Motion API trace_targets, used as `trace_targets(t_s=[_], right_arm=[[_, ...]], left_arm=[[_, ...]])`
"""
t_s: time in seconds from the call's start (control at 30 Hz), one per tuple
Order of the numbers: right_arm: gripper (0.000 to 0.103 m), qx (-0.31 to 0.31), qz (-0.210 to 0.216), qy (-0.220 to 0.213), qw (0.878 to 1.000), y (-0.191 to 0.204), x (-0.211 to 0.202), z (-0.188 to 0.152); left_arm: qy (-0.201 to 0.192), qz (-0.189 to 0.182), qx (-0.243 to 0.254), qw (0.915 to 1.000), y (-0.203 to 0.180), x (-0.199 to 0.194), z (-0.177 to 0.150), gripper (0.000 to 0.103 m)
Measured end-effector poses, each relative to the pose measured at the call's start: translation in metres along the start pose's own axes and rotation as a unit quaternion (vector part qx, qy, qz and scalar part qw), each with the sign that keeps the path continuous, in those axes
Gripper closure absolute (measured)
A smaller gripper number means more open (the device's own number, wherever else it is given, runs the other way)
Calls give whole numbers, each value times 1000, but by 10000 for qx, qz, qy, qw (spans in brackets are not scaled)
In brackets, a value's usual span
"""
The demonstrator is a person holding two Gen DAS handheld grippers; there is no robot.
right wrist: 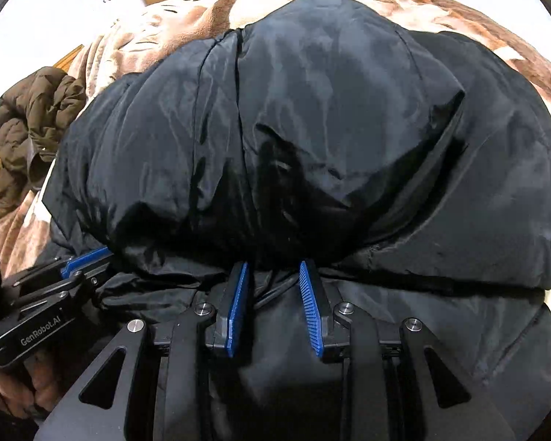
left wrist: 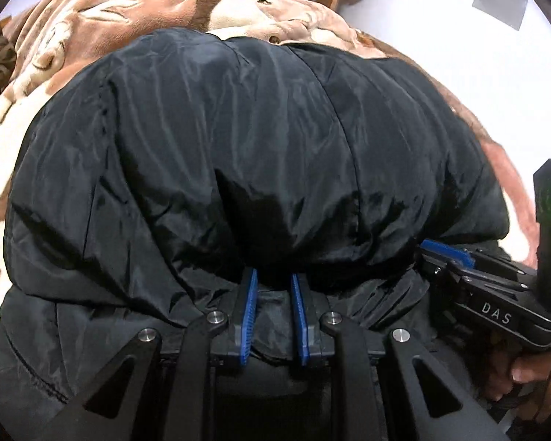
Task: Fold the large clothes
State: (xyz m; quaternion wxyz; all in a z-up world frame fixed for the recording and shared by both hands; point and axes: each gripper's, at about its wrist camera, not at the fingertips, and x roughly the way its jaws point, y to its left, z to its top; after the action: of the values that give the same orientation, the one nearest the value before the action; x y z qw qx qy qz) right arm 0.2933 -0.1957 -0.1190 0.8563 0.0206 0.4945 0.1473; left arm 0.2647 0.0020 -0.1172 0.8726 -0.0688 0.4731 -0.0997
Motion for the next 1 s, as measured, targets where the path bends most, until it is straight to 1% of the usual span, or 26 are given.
trace_targets(t_s=[0.33,0.5,0.6,0.63,0.7,0.73,0.8,0.83,0.9,0.97,1.0], right_arm=[[74,25,89,-112,9999,-8,3,-10],[74,-22,24,-92,10000,-8,-1,-11],[73,-54,-40,89,9999,-1,-16,-6],[73,-32,-40,64,10000,2,-25,-4],[73,-9,62,-210,9998,2,-51,-1],[73,-44,95,-451,9989,1,-67,1],[72,-93,29,-846,9964,-3,-88,11],[72,-63,-39,-963,9953,-8,-94,18],[72,97,-218,-1117,9935,-25,-97,34],[72,211,-431,-1150,9922,-43,-93,48],[72,284,-512,-1120,9920,-54,-87,54]], left_arm=[[-41,64,-10,10000,1,8,1,83],[-84,161,66,9998,-7,11,-3,83],[-34,257,203,9995,-17,1,-3,83],[-5,240,255,9994,-20,-6,-2,83],[-41,67,215,9997,-23,-23,0,83],[-92,3,214,9997,-23,-31,1,83],[-286,-25,245,9993,-22,-47,5,83],[-405,-18,235,9989,-19,-54,10,83],[-627,94,111,9979,-9,-64,25,83],[-807,394,19,9960,6,-65,40,83],[-829,533,-81,9951,16,-62,48,83]])
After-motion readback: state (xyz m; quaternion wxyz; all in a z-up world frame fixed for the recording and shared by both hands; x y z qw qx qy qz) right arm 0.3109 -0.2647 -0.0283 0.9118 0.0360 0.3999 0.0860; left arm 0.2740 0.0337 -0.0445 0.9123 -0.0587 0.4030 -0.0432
